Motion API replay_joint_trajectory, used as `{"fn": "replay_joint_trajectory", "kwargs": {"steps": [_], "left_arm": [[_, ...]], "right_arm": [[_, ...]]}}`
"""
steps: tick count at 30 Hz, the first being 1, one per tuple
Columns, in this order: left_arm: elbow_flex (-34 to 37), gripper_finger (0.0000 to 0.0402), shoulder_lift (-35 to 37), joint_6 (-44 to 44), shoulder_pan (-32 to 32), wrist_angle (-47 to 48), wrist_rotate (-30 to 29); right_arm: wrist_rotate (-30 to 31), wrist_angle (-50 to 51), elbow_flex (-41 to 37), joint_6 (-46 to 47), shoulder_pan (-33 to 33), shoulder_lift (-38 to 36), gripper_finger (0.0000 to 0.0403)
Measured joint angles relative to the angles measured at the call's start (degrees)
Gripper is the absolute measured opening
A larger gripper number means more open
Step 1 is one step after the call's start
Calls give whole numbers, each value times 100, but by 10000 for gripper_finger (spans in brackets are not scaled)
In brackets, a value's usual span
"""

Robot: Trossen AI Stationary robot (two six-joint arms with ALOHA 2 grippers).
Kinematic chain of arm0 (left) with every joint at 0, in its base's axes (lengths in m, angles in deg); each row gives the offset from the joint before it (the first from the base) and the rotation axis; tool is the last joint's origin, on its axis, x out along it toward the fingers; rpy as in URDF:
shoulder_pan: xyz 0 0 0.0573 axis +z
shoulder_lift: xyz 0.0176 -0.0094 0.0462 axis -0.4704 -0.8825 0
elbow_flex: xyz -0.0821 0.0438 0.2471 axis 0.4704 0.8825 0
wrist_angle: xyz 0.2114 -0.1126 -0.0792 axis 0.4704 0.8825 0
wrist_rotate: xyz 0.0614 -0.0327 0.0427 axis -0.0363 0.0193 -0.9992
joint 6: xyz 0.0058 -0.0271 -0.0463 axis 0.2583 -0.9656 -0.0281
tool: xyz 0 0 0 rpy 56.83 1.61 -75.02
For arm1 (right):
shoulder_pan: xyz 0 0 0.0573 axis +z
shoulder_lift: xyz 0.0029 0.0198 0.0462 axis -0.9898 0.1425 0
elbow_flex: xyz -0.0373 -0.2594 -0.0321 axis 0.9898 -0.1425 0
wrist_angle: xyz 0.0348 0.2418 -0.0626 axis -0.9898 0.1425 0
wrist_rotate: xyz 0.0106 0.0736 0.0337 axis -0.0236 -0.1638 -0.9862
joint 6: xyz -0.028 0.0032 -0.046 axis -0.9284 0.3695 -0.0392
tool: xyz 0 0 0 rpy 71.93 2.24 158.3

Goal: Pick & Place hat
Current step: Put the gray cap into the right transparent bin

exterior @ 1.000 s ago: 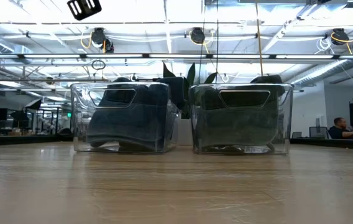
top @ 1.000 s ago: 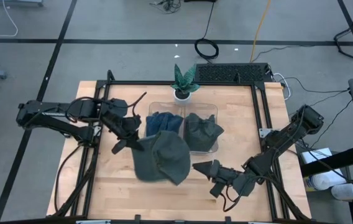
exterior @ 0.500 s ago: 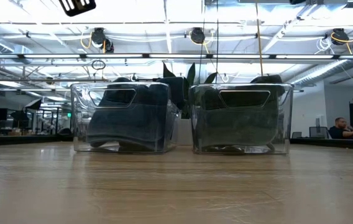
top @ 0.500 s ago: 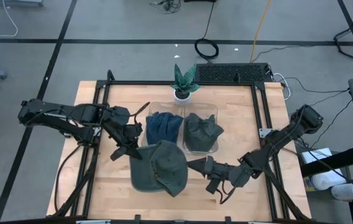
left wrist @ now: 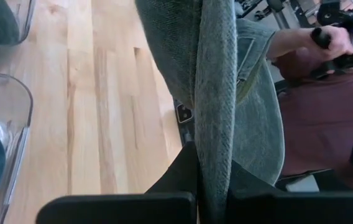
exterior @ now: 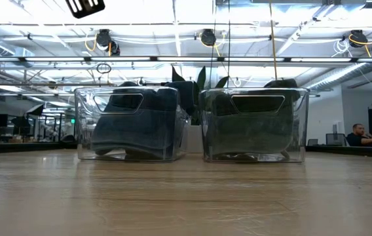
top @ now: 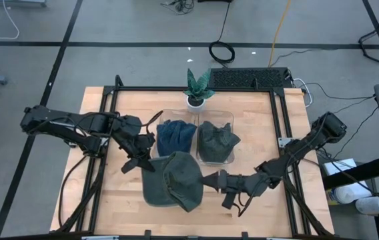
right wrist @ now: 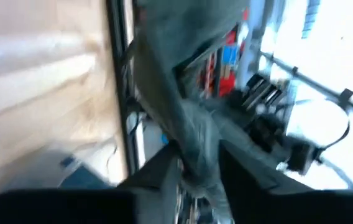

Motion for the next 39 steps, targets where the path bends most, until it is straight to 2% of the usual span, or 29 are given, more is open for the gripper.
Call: {"fn": "replay_joint_trajectory", "kwargs": {"steps": [3, 5, 11, 14, 20, 26, 34, 39], "left_arm": [[2, 8, -22, 0, 0, 4, -35], [2, 8, -6, 2, 0, -73, -39], [2, 10, -10, -146, 0, -227, -10], [2, 29, -10, -208, 2, -230, 44], [2, 77, 23, 132, 2, -265, 204], [1, 107, 23, 298, 162, -240, 224], [1, 123, 23, -144, 438, -241, 214], [2, 120, 23, -477, 485, -241, 212]], "right_arm": [[-347, -137, 0, -50, 2, 0, 37], [-371, -183, 0, -3, 2, 0, 11], [118, -225, 0, 342, 3, -2, 3], [447, -276, 0, 363, 96, -2, 2], [1667, -561, 101, 143, 600, -11, 1], [3076, -574, 477, 97, 1052, -17, 1], [3289, -781, 752, 334, 1443, -393, 0], [3291, -860, 756, 347, 1353, -948, 0]]}}
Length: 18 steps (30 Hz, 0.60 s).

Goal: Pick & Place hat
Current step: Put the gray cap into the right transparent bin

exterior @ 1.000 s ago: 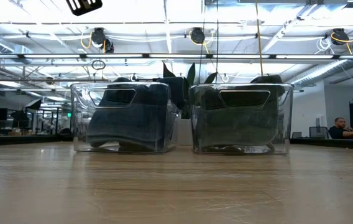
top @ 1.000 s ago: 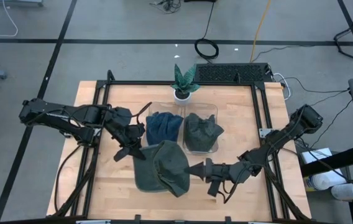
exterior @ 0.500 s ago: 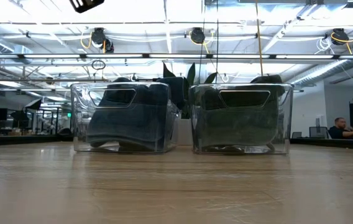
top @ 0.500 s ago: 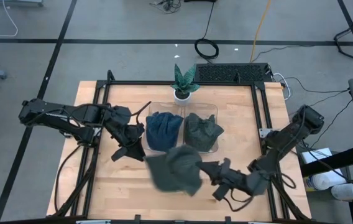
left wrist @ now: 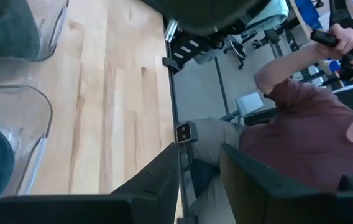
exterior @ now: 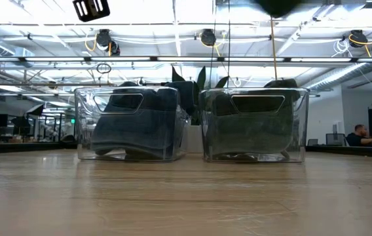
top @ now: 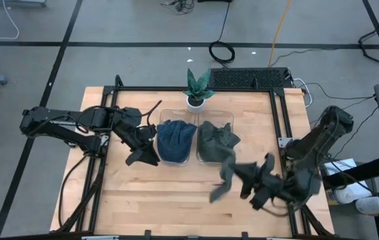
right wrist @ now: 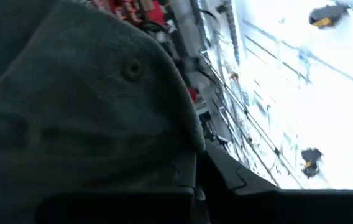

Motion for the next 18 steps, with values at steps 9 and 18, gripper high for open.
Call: {"fn": "replay_joint_trajectory", "kwargs": {"steps": [9, 18], "left_arm": [[0, 118, 0, -112, 0, -3, 50], [0, 117, 0, -109, 0, -4, 42]], "right_arm": [[469, -9, 2, 1023, -936, -981, 0], [1191, 38, 4, 2399, -1799, -1371, 0]]}}
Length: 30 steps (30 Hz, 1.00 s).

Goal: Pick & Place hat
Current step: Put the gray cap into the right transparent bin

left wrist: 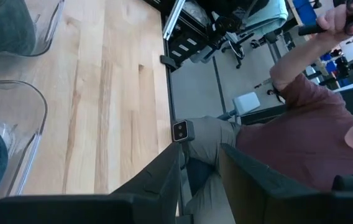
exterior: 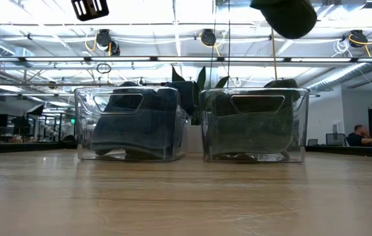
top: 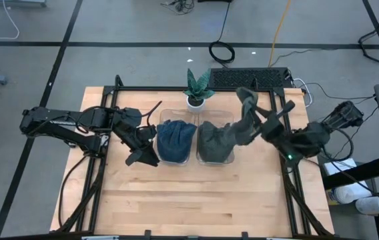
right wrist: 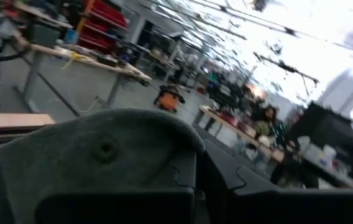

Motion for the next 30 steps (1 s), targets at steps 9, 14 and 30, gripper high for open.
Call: {"fn": "replay_joint_trajectory", "kwargs": {"steps": [9, 14, 30], "left_arm": [[-1, 118, 0, -688, 0, -105, -754], [-1, 118, 0, -723, 0, -531, -1040], [-2, 118, -2, -1081, -7, -772, -1070]], "right_arm": [[716, 43, -364, 1705, -285, 118, 0], [715, 35, -708, 2853, -173, 222, 0], [713, -124, -930, 3214, 55, 1051, 0]]}}
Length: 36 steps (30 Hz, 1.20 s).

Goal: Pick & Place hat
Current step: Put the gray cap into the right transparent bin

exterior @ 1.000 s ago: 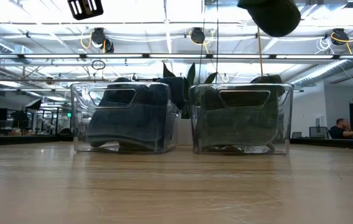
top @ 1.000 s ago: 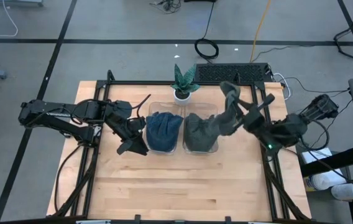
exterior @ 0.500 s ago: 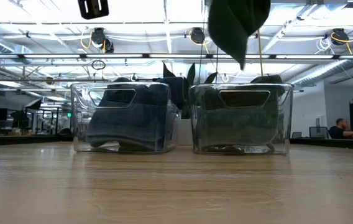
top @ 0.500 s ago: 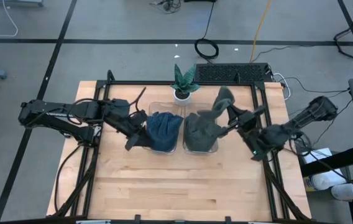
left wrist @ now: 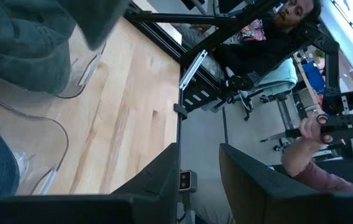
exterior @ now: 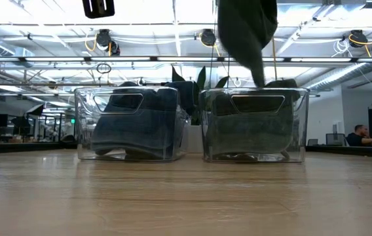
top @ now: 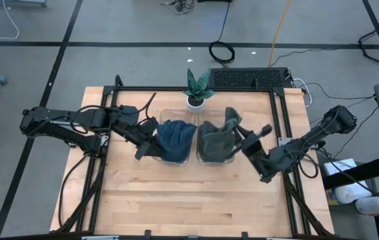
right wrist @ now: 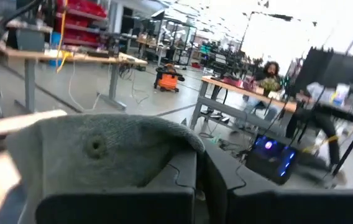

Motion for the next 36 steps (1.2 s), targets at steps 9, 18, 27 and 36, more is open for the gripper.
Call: {"fn": "replay_joint_trajectory", "kwargs": {"steps": [9, 18, 27, 36], "left_arm": [[0, 118, 0, -147, 0, 0, 22], [0, 118, 0, -450, 178, 1, 408], [0, 118, 0, -524, 353, -2, 493], [0, 118, 0, -766, 461, -2, 494]], "right_arm": [[-780, 80, -4, -3347, -305, -220, 0], [-1676, 1632, 309, -4588, -1060, -1084, 0], [-2128, 4157, 1330, -4907, -1198, -1109, 0], [-2716, 5737, 2583, -5370, -1258, -818, 0]]}}
